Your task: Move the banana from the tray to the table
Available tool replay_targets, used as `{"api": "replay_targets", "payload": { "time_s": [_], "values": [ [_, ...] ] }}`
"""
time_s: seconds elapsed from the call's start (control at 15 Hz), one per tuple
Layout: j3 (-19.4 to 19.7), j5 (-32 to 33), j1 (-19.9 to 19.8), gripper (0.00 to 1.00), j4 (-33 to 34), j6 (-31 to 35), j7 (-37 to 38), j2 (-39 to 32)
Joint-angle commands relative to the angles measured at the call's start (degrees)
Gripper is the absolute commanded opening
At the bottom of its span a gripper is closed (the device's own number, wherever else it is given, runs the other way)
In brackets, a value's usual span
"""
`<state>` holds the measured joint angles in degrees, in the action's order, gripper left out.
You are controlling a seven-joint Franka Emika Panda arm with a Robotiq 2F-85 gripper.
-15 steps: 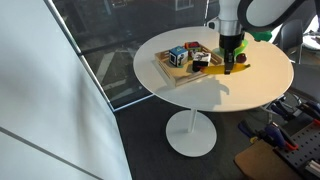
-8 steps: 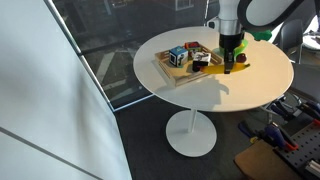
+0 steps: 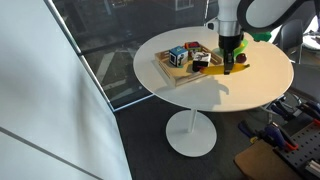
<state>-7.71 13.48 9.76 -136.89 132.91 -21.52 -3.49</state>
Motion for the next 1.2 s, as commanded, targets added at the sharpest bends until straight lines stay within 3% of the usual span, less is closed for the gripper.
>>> {"api": "replay_targets", "payload": {
  "time_s": [0.0, 0.6, 0.67, 0.73, 1.07, 1.13],
  "values": [
    [-0.7, 2.5, -0.4, 0.18, 0.0, 1.3, -2.0, -0.3],
    [-1.0, 6.4, -0.6, 0.18, 0.1, 4.6, -7.9, -3.3],
    [-1.0, 7.1, -0.5, 0.26, 0.0, 4.9, -7.9, -3.5],
    [-1.0, 7.9, -0.5, 0.62, 0.0, 5.3, -7.7, -3.8],
    [-0.9, 10.0, -0.6, 0.99, 0.0, 6.4, -7.7, -4.8],
    [-1.0, 10.1, -0.6, 1.0, 0.0, 6.3, -7.7, -4.7]
  ]
}}
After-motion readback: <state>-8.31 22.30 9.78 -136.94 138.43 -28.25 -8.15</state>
